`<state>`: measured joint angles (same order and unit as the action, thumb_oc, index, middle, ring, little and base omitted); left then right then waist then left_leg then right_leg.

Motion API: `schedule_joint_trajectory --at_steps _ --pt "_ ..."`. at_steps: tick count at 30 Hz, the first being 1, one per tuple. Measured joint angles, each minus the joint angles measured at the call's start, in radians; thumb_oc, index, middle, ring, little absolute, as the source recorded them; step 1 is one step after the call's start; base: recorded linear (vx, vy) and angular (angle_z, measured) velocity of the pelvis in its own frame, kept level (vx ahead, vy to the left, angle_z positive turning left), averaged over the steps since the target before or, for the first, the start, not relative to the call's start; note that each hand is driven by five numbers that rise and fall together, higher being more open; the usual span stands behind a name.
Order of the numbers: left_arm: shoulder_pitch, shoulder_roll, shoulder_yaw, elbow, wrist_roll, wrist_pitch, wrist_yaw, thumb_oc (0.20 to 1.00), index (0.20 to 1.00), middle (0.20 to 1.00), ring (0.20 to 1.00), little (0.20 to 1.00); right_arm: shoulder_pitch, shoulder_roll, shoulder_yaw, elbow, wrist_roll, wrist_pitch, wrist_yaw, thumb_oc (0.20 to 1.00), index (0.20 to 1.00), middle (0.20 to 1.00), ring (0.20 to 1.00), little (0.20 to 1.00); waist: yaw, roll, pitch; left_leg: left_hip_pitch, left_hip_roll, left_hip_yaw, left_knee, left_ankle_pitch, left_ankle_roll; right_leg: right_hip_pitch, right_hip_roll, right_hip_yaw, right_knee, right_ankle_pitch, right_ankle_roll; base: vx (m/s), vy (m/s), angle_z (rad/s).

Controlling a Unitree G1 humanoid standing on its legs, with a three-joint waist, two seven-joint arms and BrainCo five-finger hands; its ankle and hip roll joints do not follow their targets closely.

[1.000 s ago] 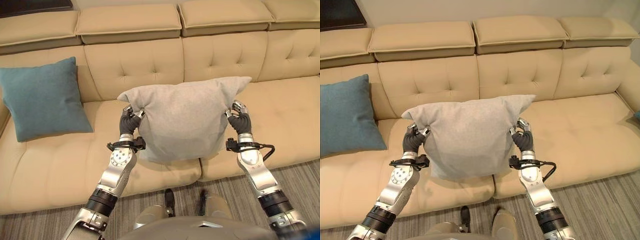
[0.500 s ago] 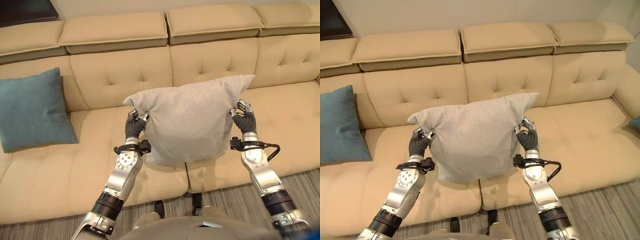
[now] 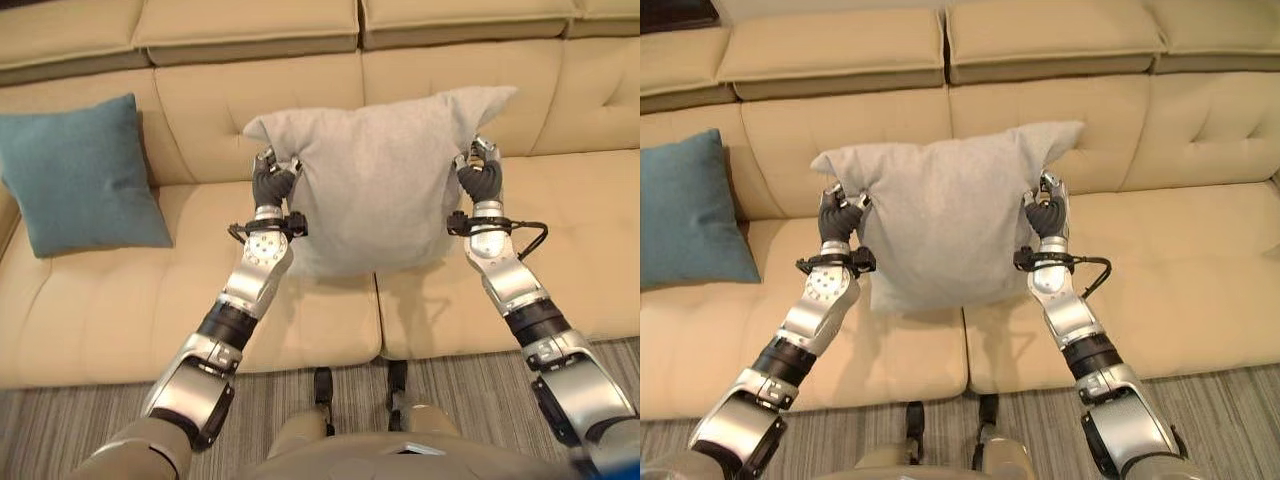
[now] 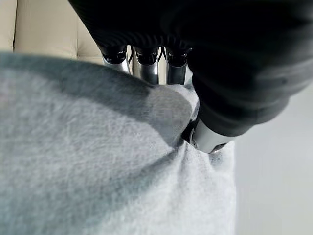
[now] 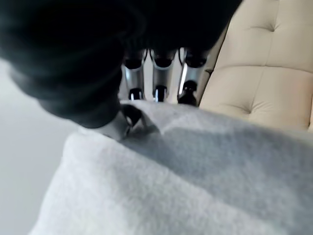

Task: Pick up all the scattered cushions and arrange them neatly on the sofa.

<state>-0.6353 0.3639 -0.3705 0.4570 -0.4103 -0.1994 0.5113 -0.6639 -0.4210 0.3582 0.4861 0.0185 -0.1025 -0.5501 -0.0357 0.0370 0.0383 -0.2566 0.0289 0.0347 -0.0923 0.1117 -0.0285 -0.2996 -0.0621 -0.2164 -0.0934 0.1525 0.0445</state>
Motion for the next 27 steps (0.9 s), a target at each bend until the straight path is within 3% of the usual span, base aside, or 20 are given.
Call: schedule_joint_trajectory --at_steps 2,4,10,16,19,27 --pt "-0.083 0.025 -0.003 0.001 0.001 0.0 0.013 0.2 0.2 0.2 0.2 0.2 -0.069 -0.022 0.011 0.014 0.005 0.019 -0.004 0.2 0.2 0.2 0.2 0.2 -0.002 0.001 0.004 -0.057 0.007 -0.014 0.0 0.014 -0.008 -0.051 0.007 -0.013 0.0 0.017 -0.008 0.0 -0.003 0.11" --pt "-0.274 0.067 -0.038 0.16 0.008 0.0 0.021 0.2 0.2 0.2 0.2 0.2 -0.244 -0.044 0.067 0.129 0.02 0.029 -0.009 0.2 0.2 0.2 0.2 0.2 -0.003 0.0 0.004 -0.13 0.009 -0.013 0.0 0.021 -0.015 -0.124 0.008 -0.014 0.0 0.018 -0.006 0.0 0.0 0.0" --pt "-0.458 0.097 -0.099 0.276 0.008 -0.003 0.041 0.2 0.2 0.2 0.2 0.2 -0.398 -0.082 0.134 0.201 0.038 0.032 -0.044 0.2 0.2 0.2 0.2 0.2 -0.001 0.0 0.005 -0.197 0.01 -0.016 0.0 0.028 -0.017 -0.19 0.01 -0.014 0.001 0.027 -0.013 0.01 -0.008 0.01" --pt "-0.505 0.11 -0.122 0.316 0.008 -0.007 0.04 0.2 0.2 0.2 0.2 0.2 -0.465 -0.121 0.168 0.236 0.039 0.032 -0.049 0.2 0.2 0.2 0.2 0.2 -0.001 -0.001 0.004 -0.246 0.01 -0.021 0.001 0.029 -0.017 -0.235 0.009 -0.014 0.001 0.027 -0.013 0.01 -0.01 0.03" --pt "-0.541 0.079 -0.149 0.412 -0.003 -0.012 0.032 0.2 0.2 0.2 0.2 0.2 -0.54 -0.15 0.271 0.338 0.054 0.031 -0.039 0.2 0.2 0.2 0.2 0.2 -0.002 -0.003 0.003 -0.286 0.01 -0.026 0.004 0.029 -0.017 -0.27 0.009 -0.016 0.001 0.027 -0.013 -0.01 -0.01 0.03" --pt "-0.588 0.075 -0.2 0.519 -0.042 -0.011 -0.048 0.2 0.2 0.2 0.2 0.2 -0.56 -0.149 0.3 0.413 0.121 0.018 0.011 0.2 0.2 0.2 0.2 0.2 -0.005 -0.004 0.003 -0.358 0.008 -0.027 0.013 0.029 -0.018 -0.336 0.006 -0.015 0.002 0.032 -0.019 -0.01 0.002 0.02"
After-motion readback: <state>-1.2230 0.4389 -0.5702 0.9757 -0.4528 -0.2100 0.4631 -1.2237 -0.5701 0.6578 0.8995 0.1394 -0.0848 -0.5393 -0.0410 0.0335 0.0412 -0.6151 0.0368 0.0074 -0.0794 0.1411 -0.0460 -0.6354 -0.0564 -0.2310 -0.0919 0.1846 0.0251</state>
